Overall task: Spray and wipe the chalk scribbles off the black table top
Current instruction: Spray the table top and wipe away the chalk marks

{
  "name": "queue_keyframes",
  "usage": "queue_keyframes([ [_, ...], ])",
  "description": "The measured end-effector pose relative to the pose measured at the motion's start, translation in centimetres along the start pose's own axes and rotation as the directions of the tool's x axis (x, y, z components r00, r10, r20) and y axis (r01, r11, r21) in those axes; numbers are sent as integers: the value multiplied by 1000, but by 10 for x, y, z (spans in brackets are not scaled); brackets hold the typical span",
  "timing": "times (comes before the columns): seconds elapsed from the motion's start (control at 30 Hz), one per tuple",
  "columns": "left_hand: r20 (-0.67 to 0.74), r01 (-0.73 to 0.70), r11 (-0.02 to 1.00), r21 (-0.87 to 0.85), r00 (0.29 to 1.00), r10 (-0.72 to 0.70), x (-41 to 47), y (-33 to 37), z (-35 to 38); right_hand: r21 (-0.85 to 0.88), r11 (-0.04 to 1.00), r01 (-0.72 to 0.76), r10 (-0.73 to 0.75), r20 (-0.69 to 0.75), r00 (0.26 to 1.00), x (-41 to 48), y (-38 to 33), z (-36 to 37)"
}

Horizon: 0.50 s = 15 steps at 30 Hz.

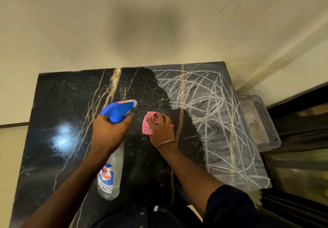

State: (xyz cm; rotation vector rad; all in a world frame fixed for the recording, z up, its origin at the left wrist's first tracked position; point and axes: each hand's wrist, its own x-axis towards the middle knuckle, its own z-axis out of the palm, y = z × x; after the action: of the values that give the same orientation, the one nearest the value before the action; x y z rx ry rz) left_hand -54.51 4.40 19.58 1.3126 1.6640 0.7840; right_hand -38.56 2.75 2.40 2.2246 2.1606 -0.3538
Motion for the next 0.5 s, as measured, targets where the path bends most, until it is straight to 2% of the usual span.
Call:
queue_keyframes([
  [0.07, 4, 1, 1000, -8, 1000, -1, 1, 1, 1, -27, 998, 58, -57, 22, 998, 2, 8, -1],
  [0.1, 9, 1, 1000, -14, 1000, -1, 2, 1, 0, -37, 999, 32, -31, 14, 999, 2, 18, -2],
  [0.27, 5, 1, 1000, -18, 1000, -1, 6, -1, -2, 28, 959, -284, 284, -15, 959, 7, 84, -12],
  [0.4, 4, 8, 1000, -21, 1000, -7, 8, -2, -1, 39, 912, -408, 410, -74, 909, 11, 89, -20],
  [0.47, -5, 6, 1000, -25, 1000, -6, 8, -2, 1, 57, 916, -397, 401, -93, 911, 15, 70, -17],
  [0.5, -8, 7, 1000, -25, 1000, -8, 8, -2, 3, 61, 936, -346, 351, -97, 931, 17, 58, -15],
])
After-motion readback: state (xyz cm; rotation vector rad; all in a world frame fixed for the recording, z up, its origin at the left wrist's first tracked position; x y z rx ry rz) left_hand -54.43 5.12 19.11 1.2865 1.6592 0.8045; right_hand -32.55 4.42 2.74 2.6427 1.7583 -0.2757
